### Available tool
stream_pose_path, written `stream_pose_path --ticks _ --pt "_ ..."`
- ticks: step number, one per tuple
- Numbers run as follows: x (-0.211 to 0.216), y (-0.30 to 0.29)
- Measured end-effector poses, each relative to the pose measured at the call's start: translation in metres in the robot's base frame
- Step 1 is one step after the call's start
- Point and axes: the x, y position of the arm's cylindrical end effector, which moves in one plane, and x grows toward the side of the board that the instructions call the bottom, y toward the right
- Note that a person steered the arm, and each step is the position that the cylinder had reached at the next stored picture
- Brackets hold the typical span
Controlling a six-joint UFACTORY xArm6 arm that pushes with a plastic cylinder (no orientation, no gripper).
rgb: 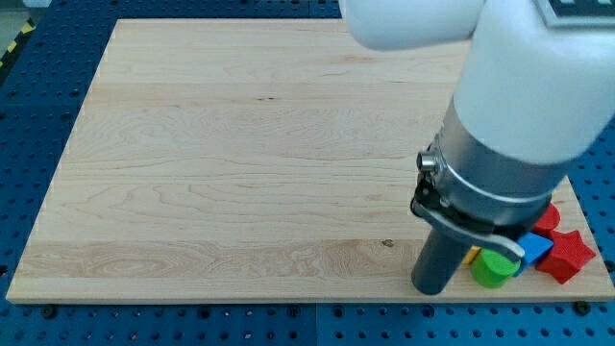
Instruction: Move arm into group of blocks
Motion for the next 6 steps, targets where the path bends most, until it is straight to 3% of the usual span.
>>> stream_pose_path --ticks 2,3,4,5,6 --pt "-0.001 -0.023" --pt "-0.037 -0.071" --pt "-0.094 -0.112" --pt "-0.180 -0.120" --pt "-0.268 -0.078"
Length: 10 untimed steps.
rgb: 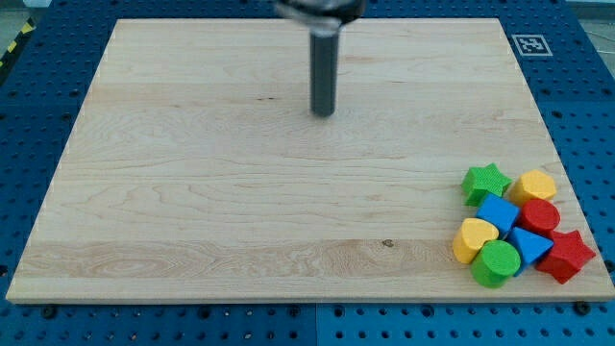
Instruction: Move arm into group of blocks
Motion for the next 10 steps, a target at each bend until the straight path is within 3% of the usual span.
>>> stream_pose_path --ticks 1,3,6,7,9,10 --pt "-0.061 0.098" --pt "-0.058 0.308" --pt "-0.027 0.310" --pt "0.016 0.303" --pt "0.021 0.311" --pt "0.062 0.310"
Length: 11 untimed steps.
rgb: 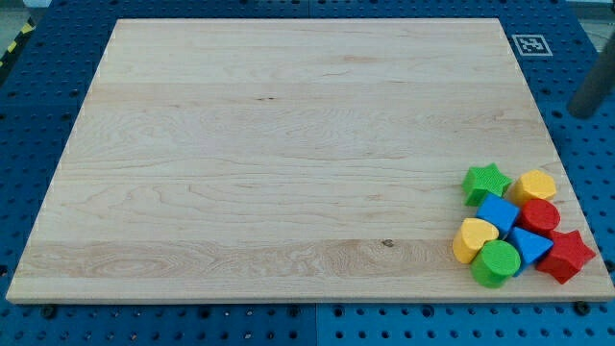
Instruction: Move arm into group of blocks
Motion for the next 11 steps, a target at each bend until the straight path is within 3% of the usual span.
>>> stream_pose_path --ticks 3,5,7,8,9,10,11 --pt "0.025 0.000" --pt "0.090 0.001" --pt "0.095 0.001" --pt "0.140 0.000" --pt "0.141 0.000" --pt "0.176 -0.001" --pt "0.184 -0.010"
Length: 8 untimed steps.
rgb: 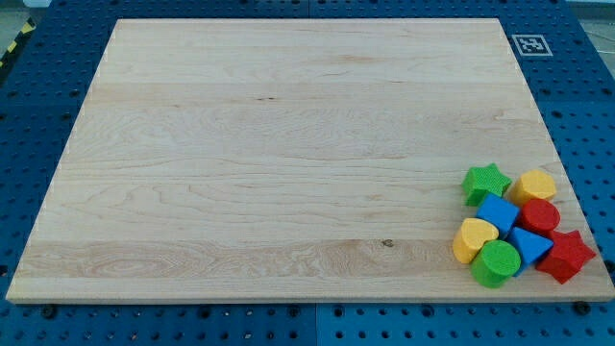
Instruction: Move arm into group of blocks
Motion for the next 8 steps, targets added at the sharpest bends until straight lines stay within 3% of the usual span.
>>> stream_pose_path --ticks 3,8 --pt "0.018 -0.011" --pt "-0.003 -0.119"
